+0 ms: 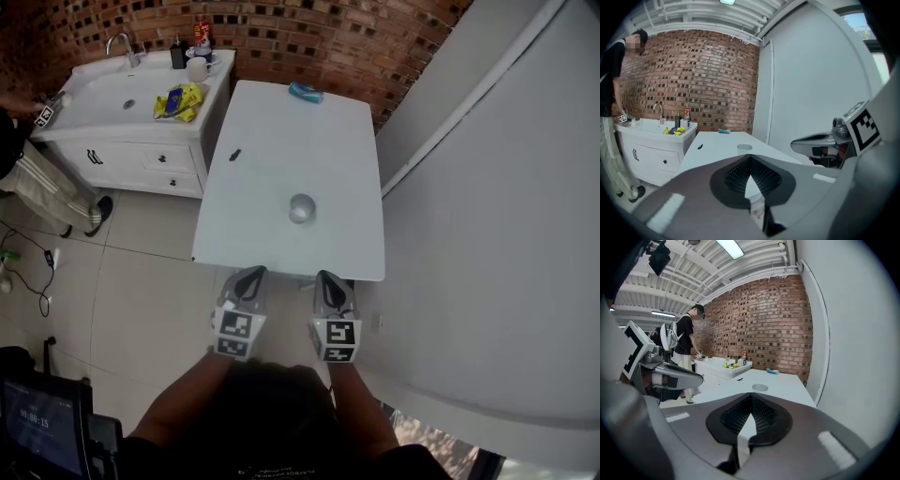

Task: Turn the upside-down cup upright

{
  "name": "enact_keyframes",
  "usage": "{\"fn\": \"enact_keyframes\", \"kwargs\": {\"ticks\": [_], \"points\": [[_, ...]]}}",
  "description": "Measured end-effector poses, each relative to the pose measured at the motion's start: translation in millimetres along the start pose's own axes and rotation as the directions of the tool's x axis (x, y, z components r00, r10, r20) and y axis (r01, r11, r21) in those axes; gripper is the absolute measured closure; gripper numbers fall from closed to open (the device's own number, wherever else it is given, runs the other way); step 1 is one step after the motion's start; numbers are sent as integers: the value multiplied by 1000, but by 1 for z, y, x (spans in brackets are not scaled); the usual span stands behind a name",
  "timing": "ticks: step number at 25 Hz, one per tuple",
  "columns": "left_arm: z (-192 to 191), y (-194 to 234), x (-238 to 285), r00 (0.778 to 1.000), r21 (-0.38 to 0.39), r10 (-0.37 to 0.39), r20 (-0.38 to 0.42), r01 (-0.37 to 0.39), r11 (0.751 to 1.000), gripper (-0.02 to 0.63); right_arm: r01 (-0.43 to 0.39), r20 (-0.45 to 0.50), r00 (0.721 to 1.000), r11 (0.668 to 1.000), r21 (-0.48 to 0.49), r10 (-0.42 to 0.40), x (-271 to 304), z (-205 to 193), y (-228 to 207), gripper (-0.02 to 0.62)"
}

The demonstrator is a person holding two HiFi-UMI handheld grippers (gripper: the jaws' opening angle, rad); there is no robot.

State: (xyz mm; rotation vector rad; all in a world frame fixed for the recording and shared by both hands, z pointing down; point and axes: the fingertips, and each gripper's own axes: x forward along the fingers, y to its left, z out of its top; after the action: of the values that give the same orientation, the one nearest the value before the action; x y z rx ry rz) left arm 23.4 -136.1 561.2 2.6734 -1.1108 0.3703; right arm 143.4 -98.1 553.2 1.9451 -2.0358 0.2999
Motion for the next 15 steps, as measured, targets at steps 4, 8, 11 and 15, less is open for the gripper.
{"fn": "enact_keyframes", "kwargs": {"ticks": [4,8,11,15], "points": [[-5,-6,-14,1000,5,23,-13,-23,1000,611,-14,-28,1000,1000,11,14,-14,-12,6,583],[-4,-15,-34,998,7,55,12,-55,998,611,-38,-7,999,999,17,38,-33,-13,16,583],[-2,-26,-53,997,13,66,49,-67,998,611,-46,30,999,998,37,45,-52,-9,23,583],[-5,-42,-70,996,20,70,57,-71,997,611,-37,37,999,998,55,35,-78,-18,23,583]]}}
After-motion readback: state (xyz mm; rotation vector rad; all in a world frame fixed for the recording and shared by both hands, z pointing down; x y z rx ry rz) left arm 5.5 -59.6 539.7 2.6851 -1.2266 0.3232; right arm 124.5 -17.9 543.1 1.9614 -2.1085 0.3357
